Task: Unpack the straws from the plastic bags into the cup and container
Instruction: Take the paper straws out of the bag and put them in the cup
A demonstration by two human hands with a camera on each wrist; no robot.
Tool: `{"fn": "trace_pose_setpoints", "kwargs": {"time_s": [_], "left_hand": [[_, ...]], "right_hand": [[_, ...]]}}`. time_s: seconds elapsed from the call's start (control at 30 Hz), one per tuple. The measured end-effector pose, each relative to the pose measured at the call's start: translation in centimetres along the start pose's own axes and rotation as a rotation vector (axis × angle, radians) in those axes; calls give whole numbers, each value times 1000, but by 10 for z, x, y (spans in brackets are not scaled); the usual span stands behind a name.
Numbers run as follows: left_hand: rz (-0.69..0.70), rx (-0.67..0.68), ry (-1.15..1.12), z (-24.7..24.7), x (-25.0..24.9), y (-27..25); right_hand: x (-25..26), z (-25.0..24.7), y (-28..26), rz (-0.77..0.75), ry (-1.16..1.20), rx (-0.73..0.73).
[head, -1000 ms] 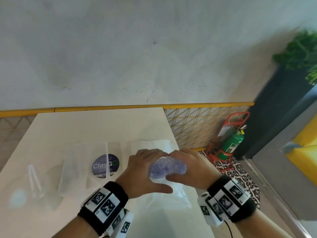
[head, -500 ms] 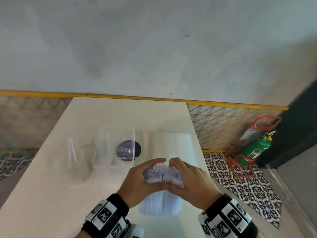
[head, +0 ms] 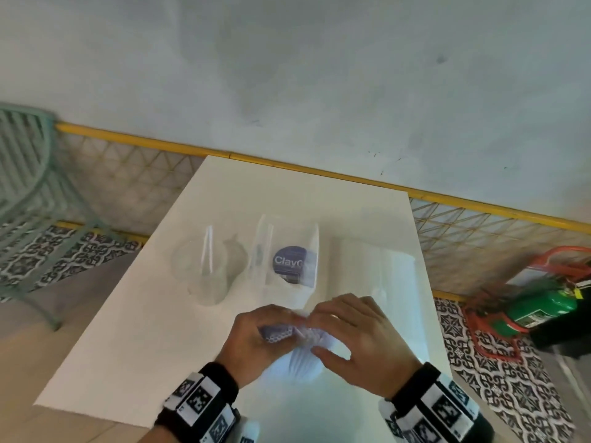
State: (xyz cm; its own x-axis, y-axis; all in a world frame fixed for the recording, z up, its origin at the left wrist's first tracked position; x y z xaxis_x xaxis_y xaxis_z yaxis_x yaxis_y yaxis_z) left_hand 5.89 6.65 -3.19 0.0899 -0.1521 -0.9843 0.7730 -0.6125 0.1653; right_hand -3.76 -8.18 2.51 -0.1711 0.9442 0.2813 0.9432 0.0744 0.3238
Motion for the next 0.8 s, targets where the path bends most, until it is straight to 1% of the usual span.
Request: {"fn": "trace_pose_setpoints", "kwargs": {"time_s": [0.13, 0.2, 0.27, 0.3, 0.37, 0.4, 0.47, 0.5, 0.53, 0.57, 0.63, 0.7, 0.73, 0.8], "left_hand": [[-22, 7, 4, -14, 7, -6], [-32, 26, 22, -19, 9, -7], [-37, 46, 41, -22, 8, -9], [-41, 55, 68, -24, 7, -8], [-53, 72, 160, -29, 5, -9], [-57, 84, 193, -33, 5, -9], [-64, 88, 226, -39, 5, -9], [-61, 84, 243, -42, 4, -8], [-52, 81, 265, -44, 4, -8], [-40, 81, 290, -45, 2, -8], [-15, 79, 316, -48, -2, -6], [3, 80, 315, -52, -4, -6], [-2, 83, 314, -54, -4, -5], [-21, 103, 312, -58, -4, -5]], "right_hand": [[10, 19, 11, -124, -97, -49], [13, 22, 16, -146, -122, -120], [16, 23, 20, -153, -144, -132], [18, 22, 21, -149, -137, -106], [23, 19, 25, -101, -47, 1], [23, 14, 29, -29, 50, 54], [18, 5, 36, 171, 286, 136], [16, 3, 38, 223, 360, 159], [16, 0, 41, 228, 380, 188], [18, -2, 43, 201, 356, 220], [20, 1, 42, 122, 242, 309], [17, 5, 38, 104, 174, 370], [14, 7, 37, 109, 177, 358], [14, 5, 37, 141, 199, 275]]}}
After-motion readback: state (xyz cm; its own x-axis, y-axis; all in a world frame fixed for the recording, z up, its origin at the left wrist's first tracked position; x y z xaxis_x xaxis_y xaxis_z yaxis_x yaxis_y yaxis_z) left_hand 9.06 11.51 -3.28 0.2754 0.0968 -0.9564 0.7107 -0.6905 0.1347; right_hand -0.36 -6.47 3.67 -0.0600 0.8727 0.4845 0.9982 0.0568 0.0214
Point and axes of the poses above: each hand's wrist, its own y-axis towards the middle knuckle, its own z-axis out of the palm, x = y × z, the point moved 4 cm from there along y, towards the middle knuckle, and after that the axes turned 7 degrees about z, right-handed, at the moved point
